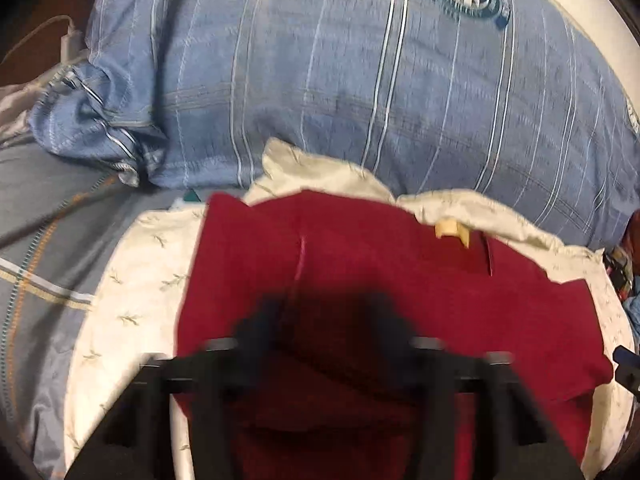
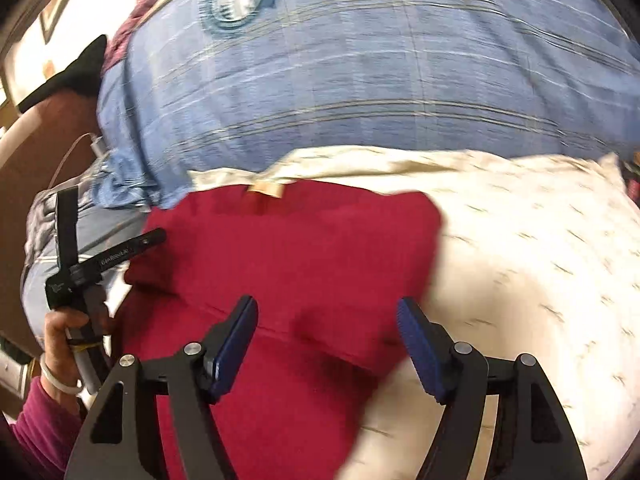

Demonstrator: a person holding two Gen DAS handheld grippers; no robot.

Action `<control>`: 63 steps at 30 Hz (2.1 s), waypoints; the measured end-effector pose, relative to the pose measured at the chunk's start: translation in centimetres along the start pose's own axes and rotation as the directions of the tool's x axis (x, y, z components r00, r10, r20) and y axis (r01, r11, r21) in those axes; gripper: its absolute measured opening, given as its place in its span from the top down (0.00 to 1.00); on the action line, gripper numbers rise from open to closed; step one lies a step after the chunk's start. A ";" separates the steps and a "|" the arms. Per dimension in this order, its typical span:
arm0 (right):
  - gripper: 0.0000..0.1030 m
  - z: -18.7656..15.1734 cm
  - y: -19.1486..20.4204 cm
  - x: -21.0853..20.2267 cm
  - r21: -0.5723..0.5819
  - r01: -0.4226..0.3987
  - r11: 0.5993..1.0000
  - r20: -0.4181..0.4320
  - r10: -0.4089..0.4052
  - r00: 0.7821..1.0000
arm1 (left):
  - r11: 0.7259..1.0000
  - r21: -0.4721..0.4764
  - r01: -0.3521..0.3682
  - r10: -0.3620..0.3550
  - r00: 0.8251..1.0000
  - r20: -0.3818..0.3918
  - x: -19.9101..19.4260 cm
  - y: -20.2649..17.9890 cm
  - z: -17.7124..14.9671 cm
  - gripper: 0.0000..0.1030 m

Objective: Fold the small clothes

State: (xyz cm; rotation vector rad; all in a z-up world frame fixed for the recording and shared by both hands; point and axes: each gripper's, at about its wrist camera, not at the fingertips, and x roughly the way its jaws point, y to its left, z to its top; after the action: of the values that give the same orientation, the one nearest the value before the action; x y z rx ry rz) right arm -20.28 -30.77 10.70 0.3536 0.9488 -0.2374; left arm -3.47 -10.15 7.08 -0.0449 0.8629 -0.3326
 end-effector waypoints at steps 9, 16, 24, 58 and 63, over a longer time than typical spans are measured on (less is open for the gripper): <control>0.26 2.4 -3.6 3.9 0.121 0.065 0.991 -0.008 -0.065 0.998 | 0.999 0.034 0.025 -0.030 0.988 0.154 -5.1 0.6 0.6 0.98; 0.26 3.4 -3.8 6.3 0.208 0.059 0.976 -0.035 -0.052 0.998 | 0.998 -0.058 0.016 -0.014 0.999 0.042 -2.1 2.6 0.7 0.67; 0.26 2.6 -3.9 5.1 0.196 0.042 0.980 -0.053 -0.032 0.998 | 1.000 0.010 0.025 -0.025 1.000 0.017 -0.1 0.8 0.1 0.60; 0.80 0.4 0.9 3.7 -0.137 0.192 0.972 -0.063 -0.202 0.977 | 0.991 0.011 -0.130 0.130 0.991 -0.035 0.5 1.2 -1.1 0.81; 0.64 -1.4 -1.5 3.0 -0.035 0.252 0.967 -0.069 -0.254 0.965 | 0.995 -0.010 -0.097 0.097 0.995 -0.029 0.1 1.9 -1.4 0.79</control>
State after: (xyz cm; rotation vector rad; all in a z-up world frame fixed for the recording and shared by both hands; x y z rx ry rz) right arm -20.18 -31.71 7.15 0.2175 1.0691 -0.4478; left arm -3.93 -8.23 5.81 -0.0088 0.8925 -0.2378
